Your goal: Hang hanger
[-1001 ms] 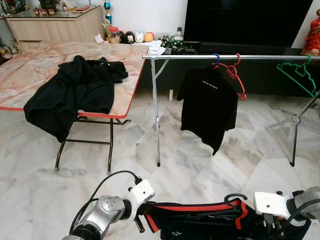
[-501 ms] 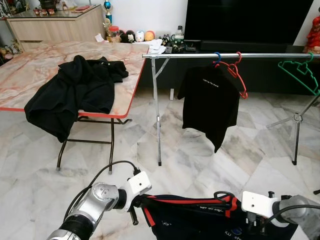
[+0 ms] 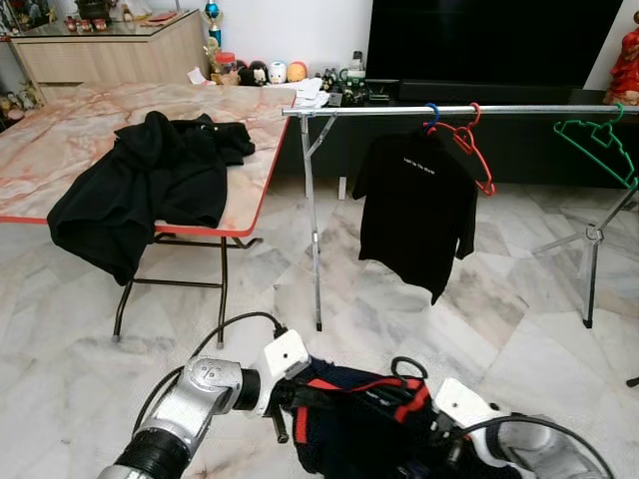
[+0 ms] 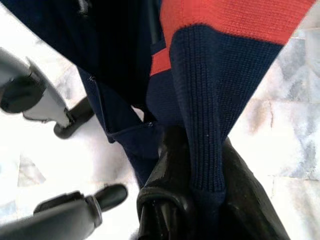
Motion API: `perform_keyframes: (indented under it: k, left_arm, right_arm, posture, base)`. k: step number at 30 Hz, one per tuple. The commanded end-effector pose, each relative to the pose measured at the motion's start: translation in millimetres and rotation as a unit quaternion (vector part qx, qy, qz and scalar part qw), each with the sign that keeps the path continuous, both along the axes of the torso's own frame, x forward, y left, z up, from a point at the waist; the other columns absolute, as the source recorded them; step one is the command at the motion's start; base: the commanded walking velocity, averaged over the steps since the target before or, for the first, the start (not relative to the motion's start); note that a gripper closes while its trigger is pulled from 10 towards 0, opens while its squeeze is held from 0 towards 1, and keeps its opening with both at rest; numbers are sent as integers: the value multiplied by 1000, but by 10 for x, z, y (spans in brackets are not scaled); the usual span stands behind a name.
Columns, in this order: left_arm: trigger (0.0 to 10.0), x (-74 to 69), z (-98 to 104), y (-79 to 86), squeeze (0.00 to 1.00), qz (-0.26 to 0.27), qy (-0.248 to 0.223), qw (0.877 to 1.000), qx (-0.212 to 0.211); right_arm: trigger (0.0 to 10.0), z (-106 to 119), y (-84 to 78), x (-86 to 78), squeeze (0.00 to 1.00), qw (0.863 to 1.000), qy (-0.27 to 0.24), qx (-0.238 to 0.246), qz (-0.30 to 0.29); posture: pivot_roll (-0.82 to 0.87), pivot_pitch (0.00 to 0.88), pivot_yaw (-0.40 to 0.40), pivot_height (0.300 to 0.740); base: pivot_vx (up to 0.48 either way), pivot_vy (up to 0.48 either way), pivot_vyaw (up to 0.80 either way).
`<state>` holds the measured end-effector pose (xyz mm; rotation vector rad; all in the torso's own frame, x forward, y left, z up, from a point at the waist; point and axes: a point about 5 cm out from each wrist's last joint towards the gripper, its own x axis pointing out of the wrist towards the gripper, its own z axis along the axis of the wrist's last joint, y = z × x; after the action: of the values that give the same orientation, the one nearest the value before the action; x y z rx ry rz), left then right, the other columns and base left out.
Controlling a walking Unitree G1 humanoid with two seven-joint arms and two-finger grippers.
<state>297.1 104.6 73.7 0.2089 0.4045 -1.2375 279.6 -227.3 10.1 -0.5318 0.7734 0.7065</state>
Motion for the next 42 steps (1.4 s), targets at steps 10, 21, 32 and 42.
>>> perform_keyframes:
  k: [10,21,32,42]
  left_arm:
    - [10000,-54,336,-196,0,-36,-24,996,-74]
    - [10000,-189,361,-178,769,-59,-9,995,-75]
    - [10000,-200,384,-133,886,-47,-9,996,-72]
    - [10000,-209,270,82,1000,-25,-11,1000,-12]
  right_arm:
    - [0,-31,34,128,0,990,-34,-9,-136]
    - [0,166,239,368,0,962,-85,129,-227]
    - [0,179,281,372,0,969,-104,120,-190]
    - [0,208,89,252,0,994,-84,61,-35]
  posture:
    - [-18,8,38,740]
    - [-15,20,42,740]
    - [-11,21,37,740]
    - [-11,23,35,740]
  base:
    - [0,0,0]
    - [0,0,0]
    - [0,0,0]
    - [0,0,0]
